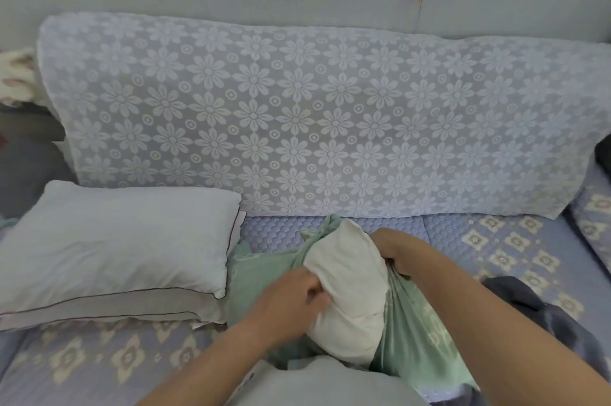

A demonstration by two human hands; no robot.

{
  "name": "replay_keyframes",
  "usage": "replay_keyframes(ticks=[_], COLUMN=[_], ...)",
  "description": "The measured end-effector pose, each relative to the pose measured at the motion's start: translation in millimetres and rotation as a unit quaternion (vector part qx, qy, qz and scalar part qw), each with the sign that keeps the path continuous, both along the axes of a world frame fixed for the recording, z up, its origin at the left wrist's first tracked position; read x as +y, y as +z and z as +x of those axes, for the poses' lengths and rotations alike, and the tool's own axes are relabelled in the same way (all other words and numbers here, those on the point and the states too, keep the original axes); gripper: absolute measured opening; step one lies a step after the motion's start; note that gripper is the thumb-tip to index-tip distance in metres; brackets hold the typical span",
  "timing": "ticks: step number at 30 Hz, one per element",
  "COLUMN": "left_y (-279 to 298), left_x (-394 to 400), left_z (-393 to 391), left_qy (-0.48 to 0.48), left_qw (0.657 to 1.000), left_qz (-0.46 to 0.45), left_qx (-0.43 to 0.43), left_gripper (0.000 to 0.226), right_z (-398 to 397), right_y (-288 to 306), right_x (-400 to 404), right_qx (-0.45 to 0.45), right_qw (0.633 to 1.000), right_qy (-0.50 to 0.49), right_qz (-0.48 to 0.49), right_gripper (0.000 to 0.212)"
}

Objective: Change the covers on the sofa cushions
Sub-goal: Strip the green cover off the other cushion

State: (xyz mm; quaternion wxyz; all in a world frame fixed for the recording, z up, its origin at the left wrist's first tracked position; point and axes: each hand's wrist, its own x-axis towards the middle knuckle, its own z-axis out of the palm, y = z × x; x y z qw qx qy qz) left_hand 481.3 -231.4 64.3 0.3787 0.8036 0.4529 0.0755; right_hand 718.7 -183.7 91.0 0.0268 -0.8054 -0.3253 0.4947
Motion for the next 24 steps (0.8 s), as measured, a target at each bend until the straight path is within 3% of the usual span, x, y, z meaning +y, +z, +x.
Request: replay_keyframes(ticks=[1,2,4,5,7,9,12,14,16,20,24], left_y=[3.0,5.9,9.7,10.5,8.4,0.3,-4.6,-0.7,2.2,5.6,14.5], left_x=[0.4,0.6,1.9,2.5,6.0,10.5,20.0,27.1,29.1,24.8,25.6], left_z=[5.6,11.0,18.9,21.9,23.5,19.7,12.2,7.3,7.7,12.1,13.3], left_qy=[0.092,0.136,0.086,0.041,-0.017,-0.039,-0.008,0.018,0.009,-0.045,-0.074], left_qw=[0.994,0.986,0.993,0.997,0.993,0.976,0.97,0.975,0.977,0.984,0.991], left_qz=[-0.002,0.006,0.042,0.065,0.117,0.212,0.242,0.22,0.211,0.164,0.085], left_qx=[-0.06,-0.091,-0.065,-0.024,0.028,0.014,-0.028,-0.033,-0.024,-0.049,-0.073], left_gripper=[0.03,0.049,0.093,0.103,0.093,0.062,0.031,0.026,0.024,0.025,0.021], right_z=[-4.9,-10.9,-24.1,-30.6,-38.9,-42.0,-47.5,-52.5,-51.9,-43.4,-45.5], right_y=[2.9,6.5,13.5,15.6,13.6,5.4,-4.4,-10.5,-19.2,-30.4,-29.8], right_x=[1.0,0.7,-1.3,-3.0,-7.1,-12.5,-37.5,-65.0,-92.1,-116.7,-118.6], right_qx=[-0.005,-0.012,-0.022,-0.025,-0.042,-0.103,-0.25,-0.346,-0.386,-0.367,-0.343], right_qw=[1.0,0.999,0.995,0.994,0.989,0.975,0.914,0.839,0.801,0.819,0.825], right_qy=[0.019,0.042,0.091,0.108,0.128,0.134,0.162,0.215,0.221,0.184,0.161], right_qz=[-0.004,-0.013,-0.016,-0.002,0.065,0.146,0.277,0.359,0.401,0.402,0.42], right_gripper=[0.071,0.071,0.062,0.05,0.016,0.001,0.022,0.028,0.036,0.05,0.037])
